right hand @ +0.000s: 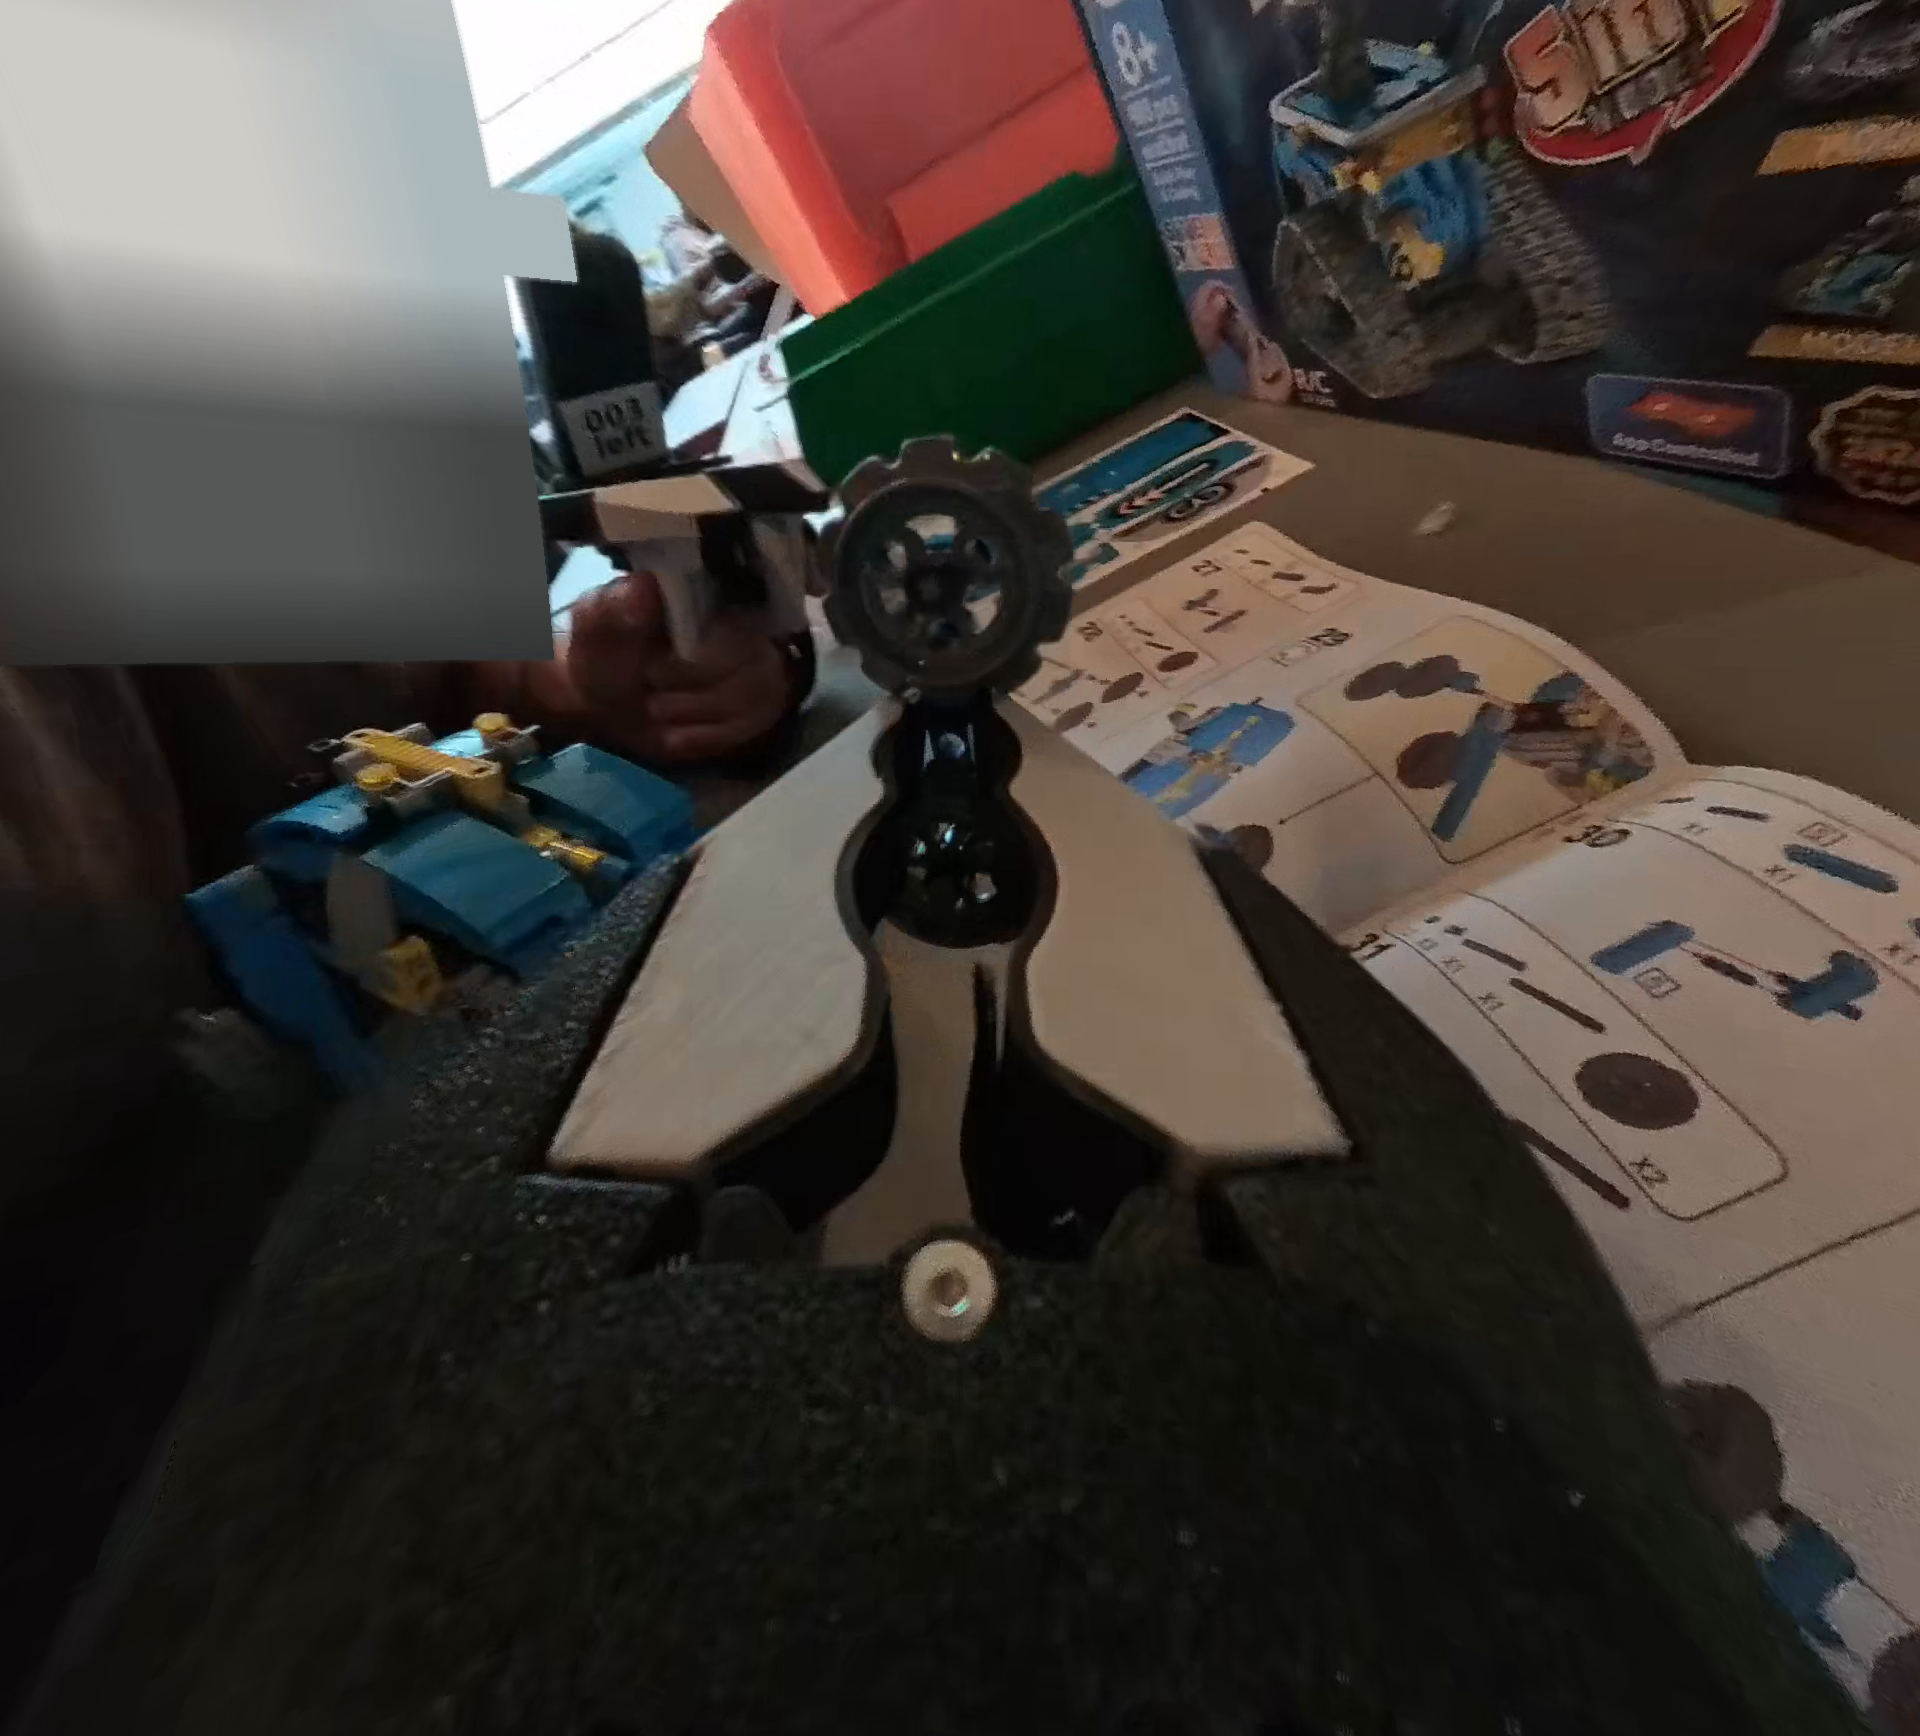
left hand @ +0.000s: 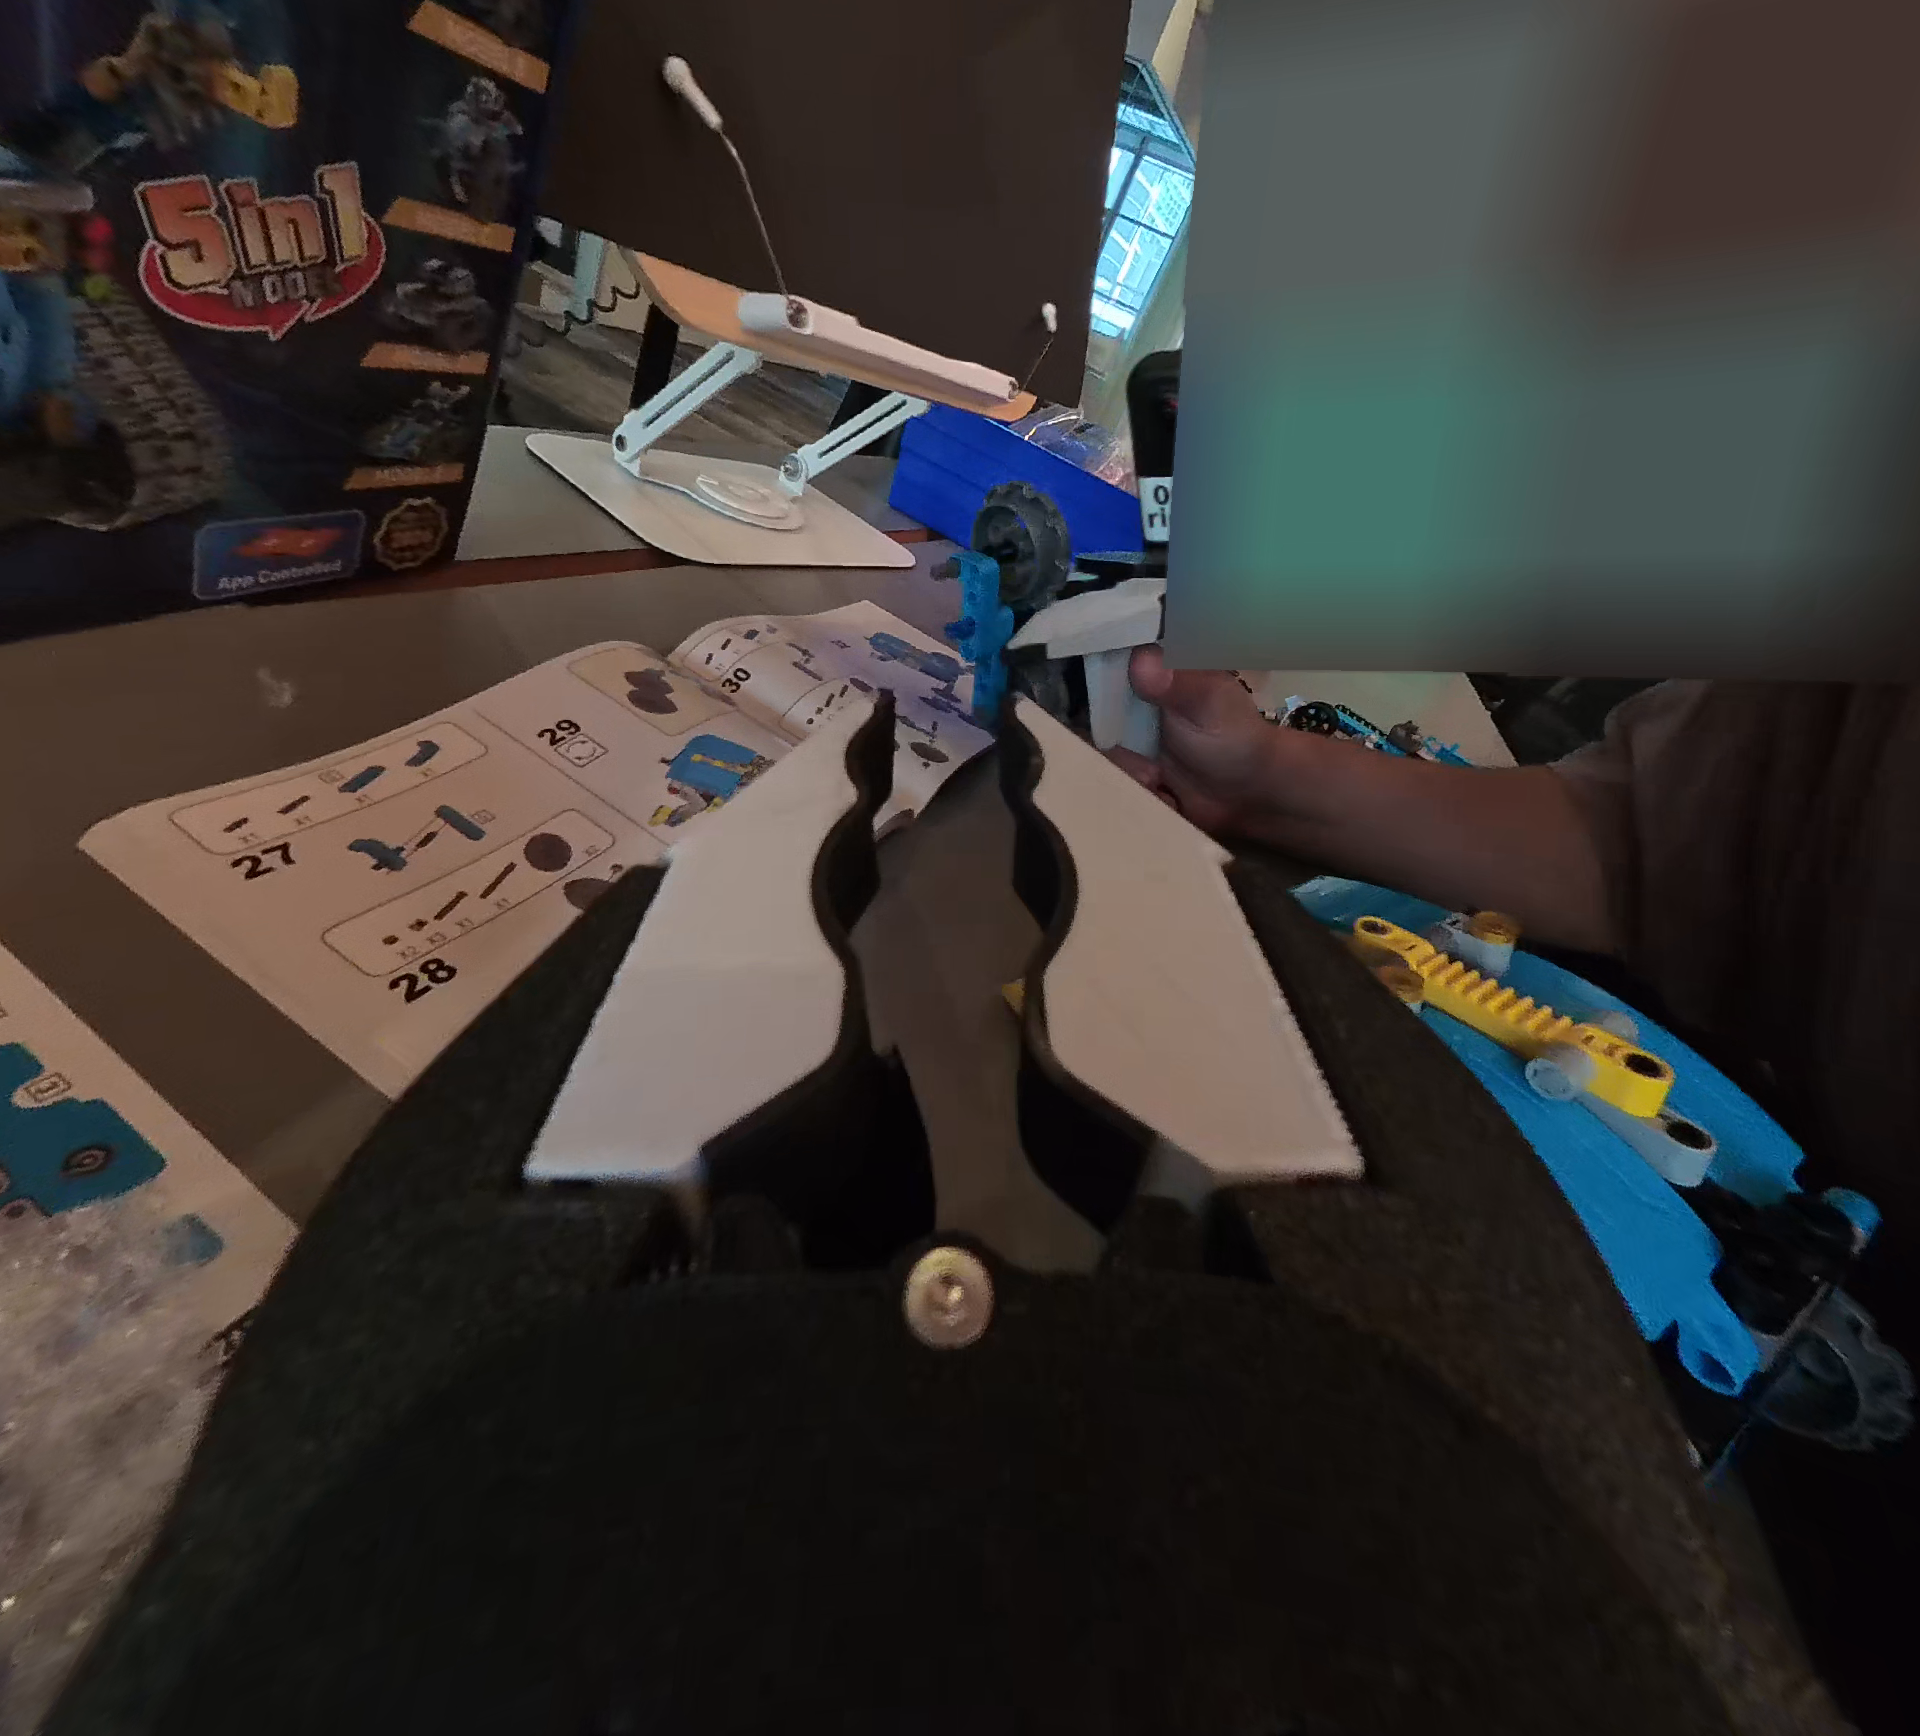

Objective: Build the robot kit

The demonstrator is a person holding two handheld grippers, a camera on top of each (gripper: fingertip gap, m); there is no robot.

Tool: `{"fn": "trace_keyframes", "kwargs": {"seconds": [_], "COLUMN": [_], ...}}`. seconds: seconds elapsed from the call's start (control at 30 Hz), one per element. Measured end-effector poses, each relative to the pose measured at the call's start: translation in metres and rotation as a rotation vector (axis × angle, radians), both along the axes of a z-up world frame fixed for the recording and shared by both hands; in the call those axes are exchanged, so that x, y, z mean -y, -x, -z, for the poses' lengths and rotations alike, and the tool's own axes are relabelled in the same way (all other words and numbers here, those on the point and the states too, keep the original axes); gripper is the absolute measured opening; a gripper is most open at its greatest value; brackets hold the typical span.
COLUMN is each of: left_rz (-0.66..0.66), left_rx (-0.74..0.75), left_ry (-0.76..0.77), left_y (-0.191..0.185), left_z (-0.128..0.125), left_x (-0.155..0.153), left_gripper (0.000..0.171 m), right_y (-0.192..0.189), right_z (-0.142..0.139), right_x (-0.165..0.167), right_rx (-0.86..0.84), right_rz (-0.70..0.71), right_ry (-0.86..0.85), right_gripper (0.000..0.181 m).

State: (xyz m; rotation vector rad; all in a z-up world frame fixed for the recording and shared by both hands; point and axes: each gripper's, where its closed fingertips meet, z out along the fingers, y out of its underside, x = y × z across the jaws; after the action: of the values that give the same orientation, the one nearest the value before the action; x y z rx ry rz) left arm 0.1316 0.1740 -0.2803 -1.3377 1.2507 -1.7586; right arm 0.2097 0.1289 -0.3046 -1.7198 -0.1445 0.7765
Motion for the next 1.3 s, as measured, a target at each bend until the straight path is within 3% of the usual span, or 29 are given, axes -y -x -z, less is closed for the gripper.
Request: {"fn": "trace_keyframes", "kwargs": {"seconds": [0.7, 1.03, 1.17, 1.3], "left_rz": [0.039, -0.001, -0.057, -0.106], "left_rx": [-0.029, 0.013, 0.024, 0.031], "left_ry": [0.052, -0.042, -0.027, -0.097], "left_y": [0.003, 0.003, 0.008, 0.016], "left_z": [0.004, -0.001, -0.003, -0.005], "left_x": [0.003, 0.004, -0.006, -0.007], "left_gripper": [0.019, 0.019, 0.019, 0.019], "right_y": [-0.016, -0.002, 0.024, 0.060], "right_z": [-0.001, 0.010, -0.028, -0.071], "right_x": [-0.004, -0.008, 0.013, 0.065], "right_rx": [-0.080, -0.094, -0.191, -0.173], "right_rz": [0.078, -0.004, -0.030, 0.062], "right_ry": [0.013, 0.115, 0.085, 0.051], "right_gripper": [0.008, 0.008, 0.007, 0.008]}}
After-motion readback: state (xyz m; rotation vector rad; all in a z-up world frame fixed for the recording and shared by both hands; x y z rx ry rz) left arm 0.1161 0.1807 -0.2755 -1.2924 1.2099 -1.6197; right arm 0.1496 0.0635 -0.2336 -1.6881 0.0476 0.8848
